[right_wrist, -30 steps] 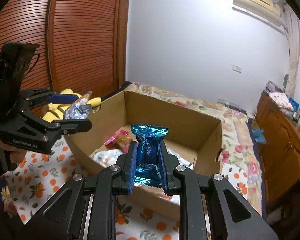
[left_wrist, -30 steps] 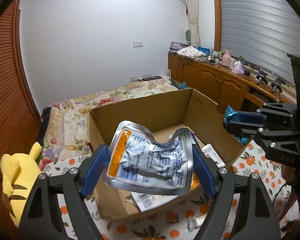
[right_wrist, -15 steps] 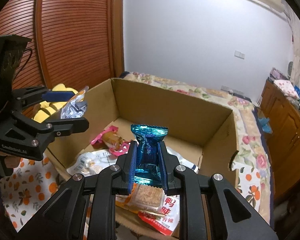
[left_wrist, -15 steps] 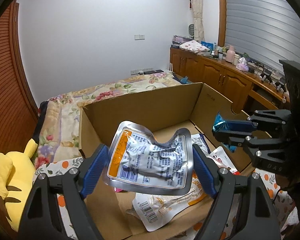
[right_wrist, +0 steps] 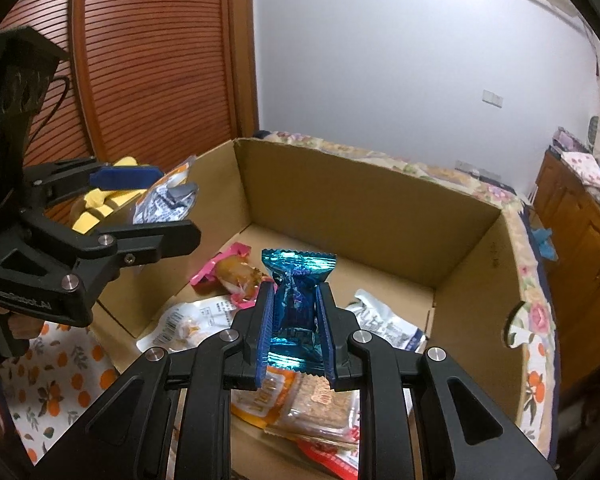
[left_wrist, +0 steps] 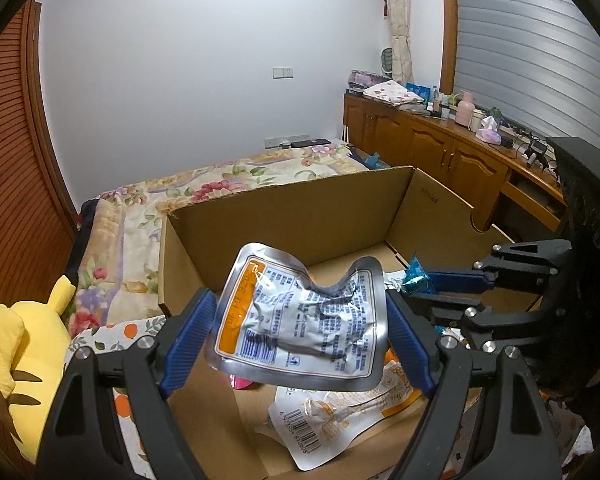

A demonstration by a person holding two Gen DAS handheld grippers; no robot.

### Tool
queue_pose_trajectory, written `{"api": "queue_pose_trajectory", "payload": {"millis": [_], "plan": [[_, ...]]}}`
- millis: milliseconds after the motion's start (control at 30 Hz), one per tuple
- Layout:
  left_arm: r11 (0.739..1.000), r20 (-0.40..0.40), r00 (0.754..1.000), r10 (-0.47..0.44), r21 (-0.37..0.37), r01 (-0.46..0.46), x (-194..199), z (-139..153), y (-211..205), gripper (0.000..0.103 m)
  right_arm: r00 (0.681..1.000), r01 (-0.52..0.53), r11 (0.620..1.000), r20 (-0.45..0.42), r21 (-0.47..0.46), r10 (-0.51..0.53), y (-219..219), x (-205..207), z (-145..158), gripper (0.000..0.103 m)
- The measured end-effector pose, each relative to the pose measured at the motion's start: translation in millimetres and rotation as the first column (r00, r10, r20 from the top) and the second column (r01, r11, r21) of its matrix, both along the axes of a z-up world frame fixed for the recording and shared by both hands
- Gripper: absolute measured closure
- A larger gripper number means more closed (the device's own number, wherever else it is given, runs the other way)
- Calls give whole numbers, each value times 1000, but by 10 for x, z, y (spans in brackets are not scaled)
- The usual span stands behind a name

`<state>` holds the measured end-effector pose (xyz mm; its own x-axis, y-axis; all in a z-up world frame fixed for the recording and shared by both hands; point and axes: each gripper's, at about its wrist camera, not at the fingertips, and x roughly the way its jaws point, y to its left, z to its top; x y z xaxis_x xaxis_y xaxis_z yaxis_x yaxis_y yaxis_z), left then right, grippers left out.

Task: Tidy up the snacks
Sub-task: 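Open left gripper to drop the pouch while right gripper releases the candy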

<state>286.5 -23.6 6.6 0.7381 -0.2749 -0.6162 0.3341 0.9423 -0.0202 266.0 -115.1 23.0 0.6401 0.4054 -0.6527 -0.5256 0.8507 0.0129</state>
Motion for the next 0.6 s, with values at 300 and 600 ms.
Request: {"api": "queue_pose_trajectory", "payload": {"millis": [300,600], "plan": [[1000,17,1000,-19,-24,20,-16,56,12,14,1000,1,1000,-15,16,-1,-16,21,-3,78],[999,36,999,-13,-31,14,-227,151,39,14,1000,12,999,13,37,-13,-95,-199,122,75]]}}
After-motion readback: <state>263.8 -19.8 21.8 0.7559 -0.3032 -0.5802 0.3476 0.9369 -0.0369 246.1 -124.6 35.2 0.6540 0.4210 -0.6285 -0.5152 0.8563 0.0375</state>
